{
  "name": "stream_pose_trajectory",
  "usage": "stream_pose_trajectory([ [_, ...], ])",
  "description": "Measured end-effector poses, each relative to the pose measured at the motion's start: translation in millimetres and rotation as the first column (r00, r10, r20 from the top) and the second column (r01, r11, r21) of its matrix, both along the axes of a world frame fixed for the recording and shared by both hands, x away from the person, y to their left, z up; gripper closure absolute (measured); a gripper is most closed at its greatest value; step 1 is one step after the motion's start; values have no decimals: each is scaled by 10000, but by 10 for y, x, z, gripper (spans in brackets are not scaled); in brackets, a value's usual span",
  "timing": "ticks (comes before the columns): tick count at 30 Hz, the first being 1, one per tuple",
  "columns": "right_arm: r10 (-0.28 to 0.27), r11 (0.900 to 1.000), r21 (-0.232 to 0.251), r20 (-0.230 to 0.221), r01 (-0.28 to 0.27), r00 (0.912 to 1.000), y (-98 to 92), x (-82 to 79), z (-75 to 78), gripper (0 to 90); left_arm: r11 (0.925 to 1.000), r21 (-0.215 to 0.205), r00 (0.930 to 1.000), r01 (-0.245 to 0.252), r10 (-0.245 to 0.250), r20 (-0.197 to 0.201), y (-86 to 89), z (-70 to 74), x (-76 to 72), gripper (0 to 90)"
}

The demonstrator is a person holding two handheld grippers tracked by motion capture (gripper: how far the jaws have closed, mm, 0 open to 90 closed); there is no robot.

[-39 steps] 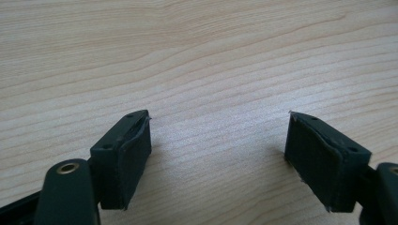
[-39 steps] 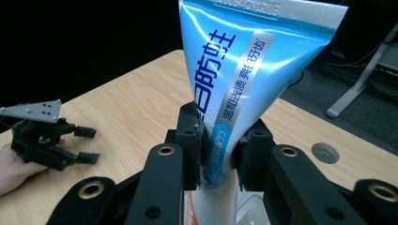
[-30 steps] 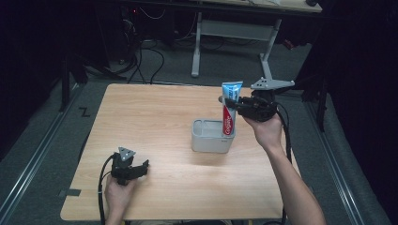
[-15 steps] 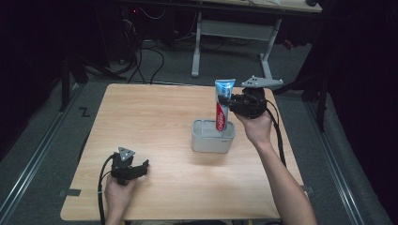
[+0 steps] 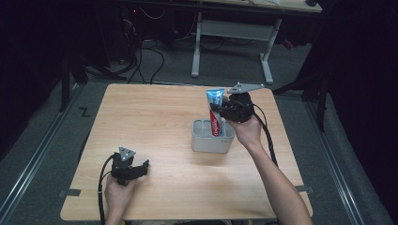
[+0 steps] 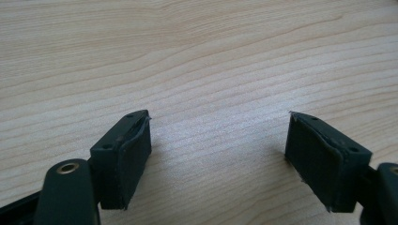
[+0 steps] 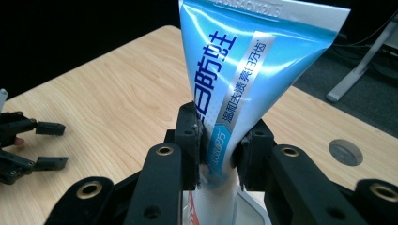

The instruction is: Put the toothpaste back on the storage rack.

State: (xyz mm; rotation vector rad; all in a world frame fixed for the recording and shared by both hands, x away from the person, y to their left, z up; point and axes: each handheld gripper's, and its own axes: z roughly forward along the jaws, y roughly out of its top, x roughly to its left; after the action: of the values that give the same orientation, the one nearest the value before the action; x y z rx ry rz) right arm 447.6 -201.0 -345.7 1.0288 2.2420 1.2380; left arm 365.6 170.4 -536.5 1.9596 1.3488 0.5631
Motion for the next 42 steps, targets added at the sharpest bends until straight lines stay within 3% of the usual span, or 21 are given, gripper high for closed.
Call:
stream_pose_trajectory([
  [27, -134, 9986, -518, -694, 98, 9975, 39, 73, -362, 730, 10000, 2, 10000, -1, 1, 13, 1, 0, 0, 237],
  [42, -165, 9972, -746, -903, 98, 9958, 76, 106, -452, 726, 10000, -76, 10000, 10, -11, -14, 11, 1, 1, 235],
])
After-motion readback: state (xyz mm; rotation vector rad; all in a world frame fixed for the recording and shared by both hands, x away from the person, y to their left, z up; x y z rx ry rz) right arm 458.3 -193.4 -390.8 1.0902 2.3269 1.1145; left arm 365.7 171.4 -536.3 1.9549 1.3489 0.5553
